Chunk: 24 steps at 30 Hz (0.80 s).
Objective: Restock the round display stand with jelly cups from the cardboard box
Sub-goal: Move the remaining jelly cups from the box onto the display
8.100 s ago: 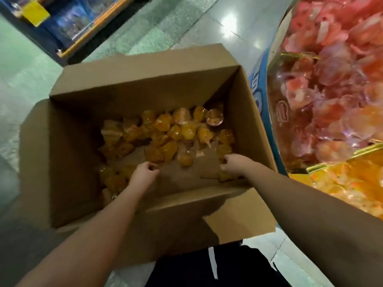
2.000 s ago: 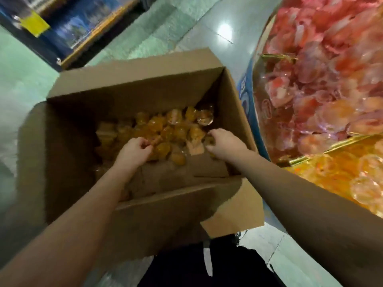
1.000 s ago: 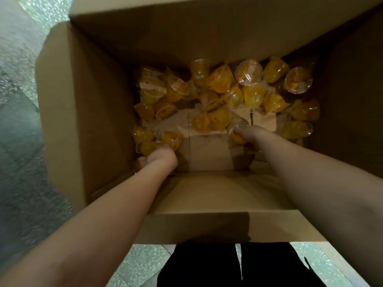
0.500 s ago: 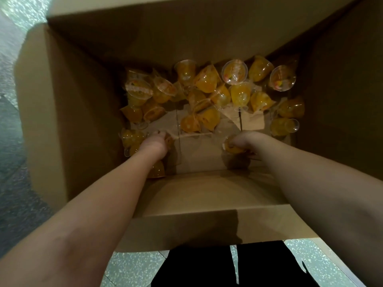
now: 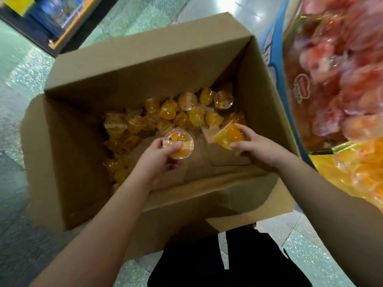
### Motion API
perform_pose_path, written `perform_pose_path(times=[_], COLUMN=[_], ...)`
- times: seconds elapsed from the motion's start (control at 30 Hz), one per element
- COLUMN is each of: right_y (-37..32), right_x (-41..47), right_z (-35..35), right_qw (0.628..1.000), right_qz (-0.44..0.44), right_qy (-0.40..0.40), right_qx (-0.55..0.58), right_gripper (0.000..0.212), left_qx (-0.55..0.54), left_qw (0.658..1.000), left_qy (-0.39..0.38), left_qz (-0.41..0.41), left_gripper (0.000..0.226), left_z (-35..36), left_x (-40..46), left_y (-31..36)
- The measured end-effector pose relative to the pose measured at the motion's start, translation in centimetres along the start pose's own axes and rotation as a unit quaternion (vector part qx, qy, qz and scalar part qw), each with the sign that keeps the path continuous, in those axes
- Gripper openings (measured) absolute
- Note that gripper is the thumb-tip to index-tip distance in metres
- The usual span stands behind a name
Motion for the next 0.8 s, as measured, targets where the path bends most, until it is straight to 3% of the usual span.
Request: perform_pose_path(times=[0.1,0.17,0.37,0.5,0.67,0.8], right_y=[2.8,4.9,11.6,17.3,23.8,29.2], right_x=[-4.1,-6.5,-14.3,-17.2,-20.0,-20.4], right_z=[-2.5,-4.3,-10.4,-14.6,-18.0,-19.2], right_qw=[0.992,0.978,0.926,0.923,0.889,0.866], right_qz=[-0.049,-0.086,-0.166,-0.174,-0.153,-0.124], right_qy=[-0.019,-0.03,-0.028,0.056,0.113,0.166], right_qx=[0.116,0.188,0.336,0.338,0.417,0.455], right_gripper=[0.102,0.107,0.077,0.085,0.077,0.103], left_qx=[-0.018,-0.033,-0.003,0.022,0.061,0.074], left_qw=[0.998,0.994,0.987,0.978,0.967,0.963], left_qy=[-0.058,-0.098,-0.162,-0.207,-0.244,-0.257], left_qz=[0.01,0.021,0.02,0.027,0.026,0.032], left_gripper=[0.05,0.048,0.044,0.026,0.036,0.051], left_z=[5.5,9.6,21.4,28.8,36.5,41.7], left_x=[-2.5,-4.1,-8.5,-10.6,-11.2,-10.5], left_y=[2.1,3.5,5.7,5.7,4.1,2.5])
Point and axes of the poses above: each hand's wrist, its own x-axis towards the middle knuckle, its own z-axis out of the palm, y = z × x, the point moved 4 cm from there along x, towards the middle knuckle, and after that the axes turned 13 degrees about z, right-handed, at the moved point
